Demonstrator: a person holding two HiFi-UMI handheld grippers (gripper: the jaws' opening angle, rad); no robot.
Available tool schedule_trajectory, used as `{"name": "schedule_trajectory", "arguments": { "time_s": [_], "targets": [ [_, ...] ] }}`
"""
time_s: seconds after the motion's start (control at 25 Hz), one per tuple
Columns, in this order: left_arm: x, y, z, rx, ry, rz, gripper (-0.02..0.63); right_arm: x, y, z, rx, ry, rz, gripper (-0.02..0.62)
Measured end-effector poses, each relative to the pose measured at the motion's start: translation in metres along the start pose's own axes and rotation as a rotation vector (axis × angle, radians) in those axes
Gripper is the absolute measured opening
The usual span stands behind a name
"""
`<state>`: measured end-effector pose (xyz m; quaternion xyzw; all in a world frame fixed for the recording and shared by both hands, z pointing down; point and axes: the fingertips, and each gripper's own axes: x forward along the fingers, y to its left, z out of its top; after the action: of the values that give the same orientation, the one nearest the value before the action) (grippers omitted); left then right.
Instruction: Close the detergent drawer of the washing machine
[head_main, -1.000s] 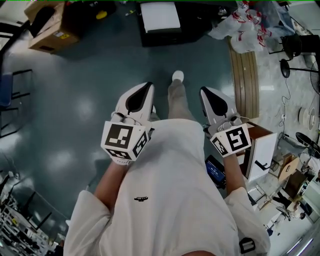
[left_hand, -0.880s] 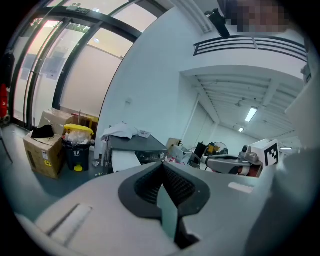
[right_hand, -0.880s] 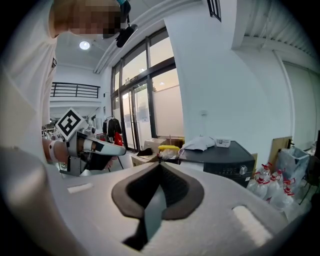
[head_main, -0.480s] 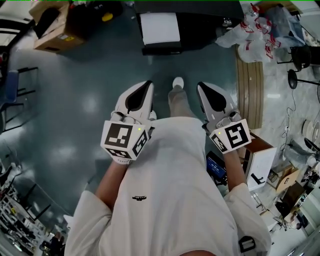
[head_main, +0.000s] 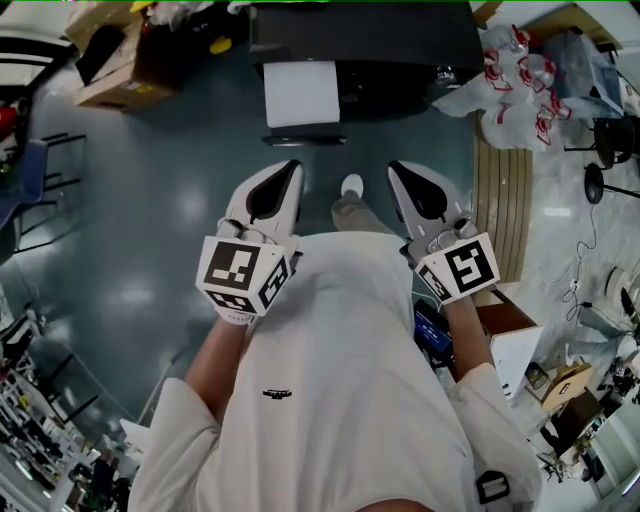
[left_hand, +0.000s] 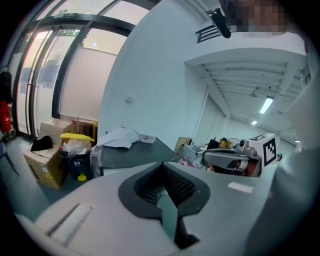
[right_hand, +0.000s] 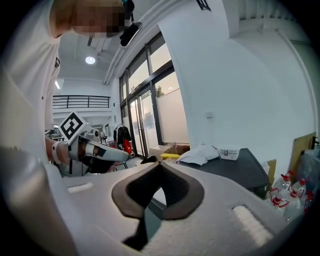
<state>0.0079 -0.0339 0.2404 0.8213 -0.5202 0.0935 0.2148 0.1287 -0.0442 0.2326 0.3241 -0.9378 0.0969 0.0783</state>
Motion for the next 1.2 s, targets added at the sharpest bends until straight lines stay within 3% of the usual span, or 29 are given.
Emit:
{"name": "schedule_trajectory", "arguments": {
  "time_s": [0.24,0.52,0.96,1.2],
  "targets": [
    [0.042,0.004,0.022,-0.005,-0.008,0.063,0.018,0.018,-0.047,0.012,-0.014,0.004,0.065,0.002],
    [0.063,0.021,0.013,-0.072,0.028,0.115,0.018,0.042,-0.064,0.009,-0.015,0.041,0.121,0.002],
    [0.06,0.055,-0.014,-0.032,0.124,0.115,0.018,0.075,-0.053,0.002,-0.034,0.072,0.104,0.002],
    [0.019,0.09,-0.036,-0.037,0.105,0.13,0.018,0.102,0.001,-0.001,-0.054,0.08,0.08,0.002]
  ]
}}
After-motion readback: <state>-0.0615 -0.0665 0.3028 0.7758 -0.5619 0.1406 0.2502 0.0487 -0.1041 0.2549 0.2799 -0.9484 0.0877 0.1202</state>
